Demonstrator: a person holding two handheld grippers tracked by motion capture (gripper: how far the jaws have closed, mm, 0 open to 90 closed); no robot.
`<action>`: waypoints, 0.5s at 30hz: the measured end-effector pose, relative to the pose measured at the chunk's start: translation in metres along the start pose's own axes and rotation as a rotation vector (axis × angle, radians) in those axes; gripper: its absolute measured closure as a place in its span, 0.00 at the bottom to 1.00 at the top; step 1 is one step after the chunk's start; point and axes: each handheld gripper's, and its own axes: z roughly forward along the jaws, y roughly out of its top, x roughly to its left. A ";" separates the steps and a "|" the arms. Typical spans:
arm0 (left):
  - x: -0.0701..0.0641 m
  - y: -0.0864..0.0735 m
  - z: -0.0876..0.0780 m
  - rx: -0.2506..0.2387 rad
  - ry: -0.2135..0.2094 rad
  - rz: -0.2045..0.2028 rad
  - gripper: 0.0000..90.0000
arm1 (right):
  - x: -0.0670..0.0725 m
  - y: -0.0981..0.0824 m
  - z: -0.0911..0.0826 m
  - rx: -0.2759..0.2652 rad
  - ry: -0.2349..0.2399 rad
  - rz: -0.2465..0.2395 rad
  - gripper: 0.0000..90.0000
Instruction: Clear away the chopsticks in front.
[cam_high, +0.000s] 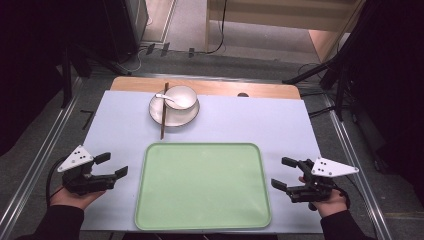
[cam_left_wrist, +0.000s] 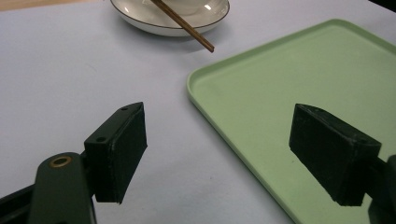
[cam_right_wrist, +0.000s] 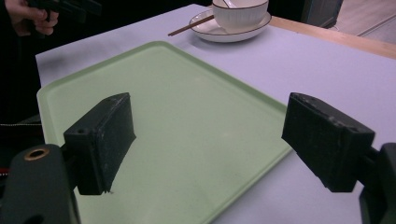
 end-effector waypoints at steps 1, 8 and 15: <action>0.000 0.000 -0.001 -0.007 -0.001 -0.002 0.22 | 0.000 0.000 0.000 0.001 -0.001 -0.001 0.19; 0.002 0.003 -0.003 -0.031 -0.008 -0.010 0.26 | 0.000 -0.001 0.001 0.014 -0.004 -0.002 0.19; 0.000 0.008 -0.006 -0.067 -0.014 0.002 0.32 | 0.000 -0.002 0.002 0.031 -0.003 0.003 0.19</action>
